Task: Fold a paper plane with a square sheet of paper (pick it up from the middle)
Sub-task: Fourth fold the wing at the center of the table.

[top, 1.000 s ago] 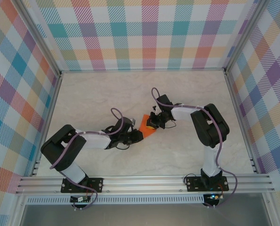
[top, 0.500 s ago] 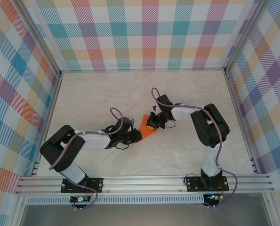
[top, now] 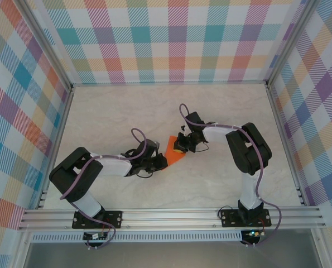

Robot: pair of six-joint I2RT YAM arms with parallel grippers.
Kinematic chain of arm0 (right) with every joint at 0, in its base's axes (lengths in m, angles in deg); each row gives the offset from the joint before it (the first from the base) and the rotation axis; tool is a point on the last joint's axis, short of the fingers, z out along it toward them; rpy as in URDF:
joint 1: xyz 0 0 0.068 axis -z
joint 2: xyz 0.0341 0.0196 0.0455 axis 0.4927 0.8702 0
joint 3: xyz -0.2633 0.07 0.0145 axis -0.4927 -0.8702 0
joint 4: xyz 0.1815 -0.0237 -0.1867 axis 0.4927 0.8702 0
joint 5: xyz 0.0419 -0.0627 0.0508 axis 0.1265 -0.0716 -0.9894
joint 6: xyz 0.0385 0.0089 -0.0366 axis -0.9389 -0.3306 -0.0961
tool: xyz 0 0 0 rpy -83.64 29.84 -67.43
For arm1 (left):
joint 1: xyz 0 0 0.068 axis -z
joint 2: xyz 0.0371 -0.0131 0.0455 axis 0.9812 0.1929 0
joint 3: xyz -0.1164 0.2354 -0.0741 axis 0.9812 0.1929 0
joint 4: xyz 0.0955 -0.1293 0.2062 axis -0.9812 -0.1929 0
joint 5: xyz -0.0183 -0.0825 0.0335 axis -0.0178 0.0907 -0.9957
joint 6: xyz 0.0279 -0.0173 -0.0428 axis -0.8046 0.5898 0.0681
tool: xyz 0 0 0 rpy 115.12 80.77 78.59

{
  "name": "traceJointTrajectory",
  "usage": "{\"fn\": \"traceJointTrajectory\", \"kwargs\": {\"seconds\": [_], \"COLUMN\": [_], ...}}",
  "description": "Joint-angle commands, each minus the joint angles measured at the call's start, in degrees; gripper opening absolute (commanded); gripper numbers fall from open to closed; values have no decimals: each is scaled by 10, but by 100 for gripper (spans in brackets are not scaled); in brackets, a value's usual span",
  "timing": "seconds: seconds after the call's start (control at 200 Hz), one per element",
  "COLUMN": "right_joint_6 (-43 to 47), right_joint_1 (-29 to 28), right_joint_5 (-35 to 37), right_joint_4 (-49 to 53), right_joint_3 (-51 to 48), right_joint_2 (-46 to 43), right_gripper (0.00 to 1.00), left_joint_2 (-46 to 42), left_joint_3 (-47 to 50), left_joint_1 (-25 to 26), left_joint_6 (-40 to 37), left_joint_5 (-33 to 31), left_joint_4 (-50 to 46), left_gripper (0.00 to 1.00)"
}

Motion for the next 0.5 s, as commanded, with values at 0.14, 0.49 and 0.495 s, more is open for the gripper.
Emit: {"fn": "traceJointTrajectory", "kwargs": {"seconds": [0.14, 0.49, 0.495], "right_joint_6": [-10, -11, -11], "right_joint_1": [0, 0, 1], "right_joint_5": [46, 49, 49], "right_joint_4": [34, 38, 37], "right_joint_3": [-2, -2, -2], "right_joint_2": [38, 41, 42], "right_gripper": [1, 1, 1], "left_joint_2": [-9, -51, -51], "left_joint_3": [13, 6, 6], "left_joint_1": [-1, 3, 3], "left_joint_6": [-25, -25, -25], "left_joint_5": [-13, 8, 9], "left_joint_4": [-133, -157, -158], "left_gripper": [5, 3, 3]}}
